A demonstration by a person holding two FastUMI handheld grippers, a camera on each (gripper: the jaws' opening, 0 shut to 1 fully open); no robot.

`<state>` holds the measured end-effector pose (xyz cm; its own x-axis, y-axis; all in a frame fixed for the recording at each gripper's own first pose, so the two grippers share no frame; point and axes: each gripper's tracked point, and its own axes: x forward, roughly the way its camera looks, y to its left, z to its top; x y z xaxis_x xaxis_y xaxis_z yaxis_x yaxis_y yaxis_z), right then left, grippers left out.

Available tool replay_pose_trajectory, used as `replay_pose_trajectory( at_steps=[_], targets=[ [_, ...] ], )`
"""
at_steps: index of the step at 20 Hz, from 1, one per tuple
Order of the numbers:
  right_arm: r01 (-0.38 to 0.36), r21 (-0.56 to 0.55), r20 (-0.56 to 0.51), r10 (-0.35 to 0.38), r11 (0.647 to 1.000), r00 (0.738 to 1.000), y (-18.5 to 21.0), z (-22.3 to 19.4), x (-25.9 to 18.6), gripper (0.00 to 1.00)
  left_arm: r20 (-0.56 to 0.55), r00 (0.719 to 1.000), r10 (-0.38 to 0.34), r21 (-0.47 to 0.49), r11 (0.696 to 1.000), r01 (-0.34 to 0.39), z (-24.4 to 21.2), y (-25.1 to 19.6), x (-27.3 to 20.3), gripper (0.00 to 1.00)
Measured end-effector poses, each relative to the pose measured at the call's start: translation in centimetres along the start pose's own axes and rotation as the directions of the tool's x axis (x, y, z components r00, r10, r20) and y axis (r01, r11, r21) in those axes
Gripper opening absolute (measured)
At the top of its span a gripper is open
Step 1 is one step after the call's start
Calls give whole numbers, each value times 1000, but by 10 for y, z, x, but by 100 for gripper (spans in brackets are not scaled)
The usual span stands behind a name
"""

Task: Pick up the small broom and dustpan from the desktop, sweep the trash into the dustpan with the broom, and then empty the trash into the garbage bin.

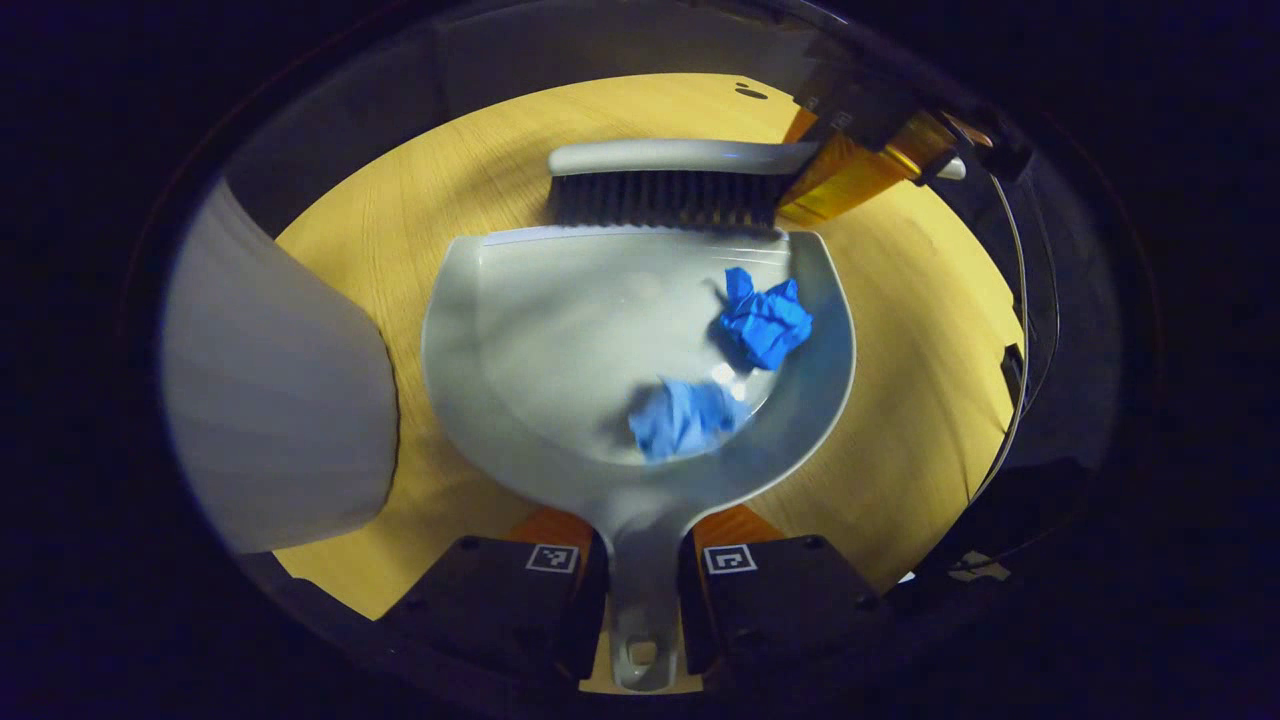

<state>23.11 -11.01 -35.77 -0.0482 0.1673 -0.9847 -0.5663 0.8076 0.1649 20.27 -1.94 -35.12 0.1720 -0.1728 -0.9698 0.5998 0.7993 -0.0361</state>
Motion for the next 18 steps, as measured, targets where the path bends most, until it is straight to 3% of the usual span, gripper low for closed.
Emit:
replay_pose_trajectory(
  at_steps=[1, 3, 4, 5, 8, 10, 15, 18],
  targets=[
    [-5, 21, 16, 4, 1000, 1000, -2, 2, 0, 24, 11, 1000, -18, -16, 1000, 18, -2, -1, -2, 29],
    [10, 45, 59, -13, 999, 998, -3, 7, -2, 31, 36, 999, -36, -41, 998, 37, -13, -9, -9, 29],
    [11, 55, 69, -15, 998, 998, -2, 5, -2, 28, 52, 998, -33, -43, 998, 36, -18, -14, -13, 29],
    [12, 64, 76, -17, 998, 997, -4, 4, -2, 31, 64, 998, -27, -46, 998, 30, -24, -18, -20, 29],
    [18, 84, 115, -27, 996, 993, -20, 5, 9, 31, 100, 995, -27, -37, 999, 30, -50, -23, -48, 29],
    [30, 91, 126, -42, 995, 991, -33, 3, 11, 28, 115, 993, 7, -25, 1000, -4, -63, -20, -68, 29],
    [38, 130, 141, -56, 991, 988, -83, -20, 34, 31, 212, 976, 47, 32, 998, -55, -75, -64, -205, 29],
    [22, 149, 152, -45, 989, 987, -86, -62, 27, 27, 200, 972, 122, -2, 992, -124, -63, -63, -245, 29]
  ],
)
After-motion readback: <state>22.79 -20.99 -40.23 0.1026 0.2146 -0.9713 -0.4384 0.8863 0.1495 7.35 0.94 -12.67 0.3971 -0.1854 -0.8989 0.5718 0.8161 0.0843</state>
